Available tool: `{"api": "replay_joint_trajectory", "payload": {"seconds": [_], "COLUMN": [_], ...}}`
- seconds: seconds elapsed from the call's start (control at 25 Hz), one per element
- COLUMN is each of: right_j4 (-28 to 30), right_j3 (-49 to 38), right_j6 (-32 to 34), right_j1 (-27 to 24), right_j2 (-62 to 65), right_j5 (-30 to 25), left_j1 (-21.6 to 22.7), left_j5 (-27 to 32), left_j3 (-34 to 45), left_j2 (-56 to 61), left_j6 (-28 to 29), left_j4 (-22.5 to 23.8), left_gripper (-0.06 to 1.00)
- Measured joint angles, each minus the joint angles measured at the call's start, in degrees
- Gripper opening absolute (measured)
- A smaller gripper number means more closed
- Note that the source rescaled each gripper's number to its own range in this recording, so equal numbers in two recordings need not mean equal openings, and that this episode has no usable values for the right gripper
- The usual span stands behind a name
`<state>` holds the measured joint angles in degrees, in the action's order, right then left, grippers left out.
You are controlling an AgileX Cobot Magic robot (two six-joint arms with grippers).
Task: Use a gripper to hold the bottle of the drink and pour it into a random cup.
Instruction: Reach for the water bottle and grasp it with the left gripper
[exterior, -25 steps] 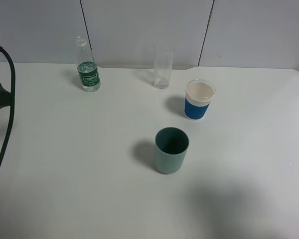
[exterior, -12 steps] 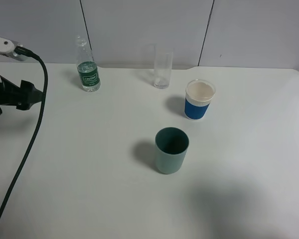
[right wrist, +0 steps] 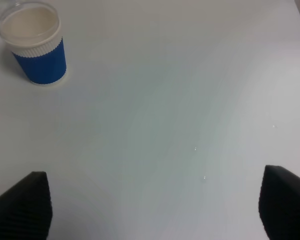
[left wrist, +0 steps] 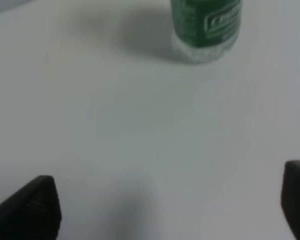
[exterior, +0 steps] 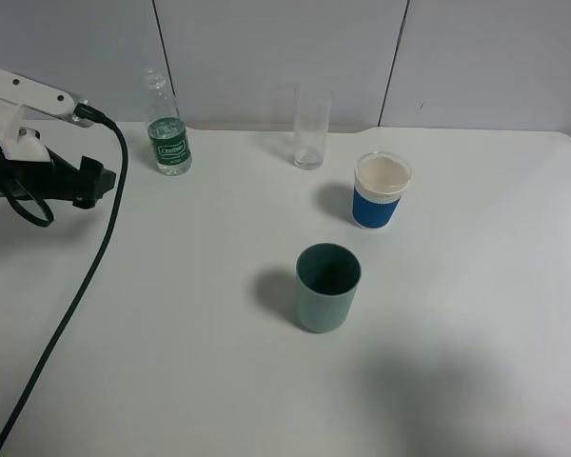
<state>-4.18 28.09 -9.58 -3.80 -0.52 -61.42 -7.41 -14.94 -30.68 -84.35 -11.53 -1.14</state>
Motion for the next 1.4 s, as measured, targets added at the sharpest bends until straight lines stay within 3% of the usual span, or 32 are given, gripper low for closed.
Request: {"api": "replay_joint_trajectory", "payload": {"seconds": [0.52, 0.76, 1.4], "right_j4": [0.00, 0.00, 0.00], "right_j3": [0.00, 0.00, 0.00], "right_j6": [0.00, 0.00, 0.00], "right_j1": [0.00, 0.00, 0.00], "right_j2": [0.00, 0.00, 0.00], "right_j5": [0.00, 0.00, 0.00], "left_j1": [-0.06, -0.06, -0.06], "left_j5": [-21.66, -30.27, -31.99], "left_j3": [-0.11, -0.17, -9.06], "left_j2": [-10.06, -15.39, -25.70], "left_j6": [15.11, 17.36, 17.41], "left_j4": [15.48, 16.92, 17.15], "left_gripper": [0.75, 0.75, 0.75]}}
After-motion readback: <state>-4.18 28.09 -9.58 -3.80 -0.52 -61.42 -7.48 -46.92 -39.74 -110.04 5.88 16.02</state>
